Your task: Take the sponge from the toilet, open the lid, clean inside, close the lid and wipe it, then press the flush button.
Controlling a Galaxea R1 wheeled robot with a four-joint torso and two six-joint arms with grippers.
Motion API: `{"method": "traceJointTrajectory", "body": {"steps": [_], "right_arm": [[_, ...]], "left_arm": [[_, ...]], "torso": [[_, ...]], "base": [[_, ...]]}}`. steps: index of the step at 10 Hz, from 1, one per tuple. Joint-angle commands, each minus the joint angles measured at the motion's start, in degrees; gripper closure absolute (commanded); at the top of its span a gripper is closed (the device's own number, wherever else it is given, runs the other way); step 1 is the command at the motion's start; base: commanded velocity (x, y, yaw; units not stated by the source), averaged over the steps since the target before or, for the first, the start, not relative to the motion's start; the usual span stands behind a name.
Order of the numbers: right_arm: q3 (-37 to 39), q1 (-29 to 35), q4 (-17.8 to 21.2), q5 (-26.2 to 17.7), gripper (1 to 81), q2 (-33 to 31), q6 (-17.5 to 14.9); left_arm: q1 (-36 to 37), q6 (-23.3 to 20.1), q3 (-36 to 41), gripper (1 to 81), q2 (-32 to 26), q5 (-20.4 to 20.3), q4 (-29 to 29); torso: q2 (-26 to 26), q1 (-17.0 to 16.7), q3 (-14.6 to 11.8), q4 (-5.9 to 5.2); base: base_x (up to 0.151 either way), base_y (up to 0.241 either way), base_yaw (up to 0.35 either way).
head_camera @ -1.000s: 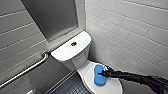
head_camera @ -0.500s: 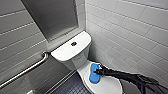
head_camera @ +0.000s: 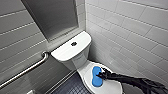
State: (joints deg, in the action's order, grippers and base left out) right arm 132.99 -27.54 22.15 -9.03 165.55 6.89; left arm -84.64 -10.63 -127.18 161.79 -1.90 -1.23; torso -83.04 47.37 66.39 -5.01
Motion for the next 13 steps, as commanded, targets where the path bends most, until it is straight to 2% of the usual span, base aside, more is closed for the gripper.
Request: {"method": "traceJointTrajectory", "body": {"steps": [1,6,10,13], "right_arm": [[-12.3,0.6,1.7,0.0,81.1,-12.7,0.7],[-23.5,-8.7,3.0,7.1,81.1,-26.2,0.7],[-33.0,-17.9,3.0,14.7,81.1,-37.8,0.9],[-33.7,-28.0,3.0,19.0,81.1,-40.6,1.2]], "left_arm": [[-1.6,-0.3,0.8,1.0,-0.2,5.2,-0.1],[-1.6,-0.3,1.0,1.0,0.1,5.2,0.0],[-1.6,-0.3,1.2,1.0,0.1,5.2,0.4],[-1.6,-0.3,3.2,1.0,-1.3,5.2,0.5]], "torso": [[0.0,0.0,0.0,0.00],[0.0,0.0,0.0,0.00],[0.0,0.0,0.0,0.00],[0.0,0.0,0.0,0.00]], "base": [[0.000,0.000,0.000],[0.000,0.000,0.000],[0.000,0.000,0.000],[0.000,0.000,0.000]]}}
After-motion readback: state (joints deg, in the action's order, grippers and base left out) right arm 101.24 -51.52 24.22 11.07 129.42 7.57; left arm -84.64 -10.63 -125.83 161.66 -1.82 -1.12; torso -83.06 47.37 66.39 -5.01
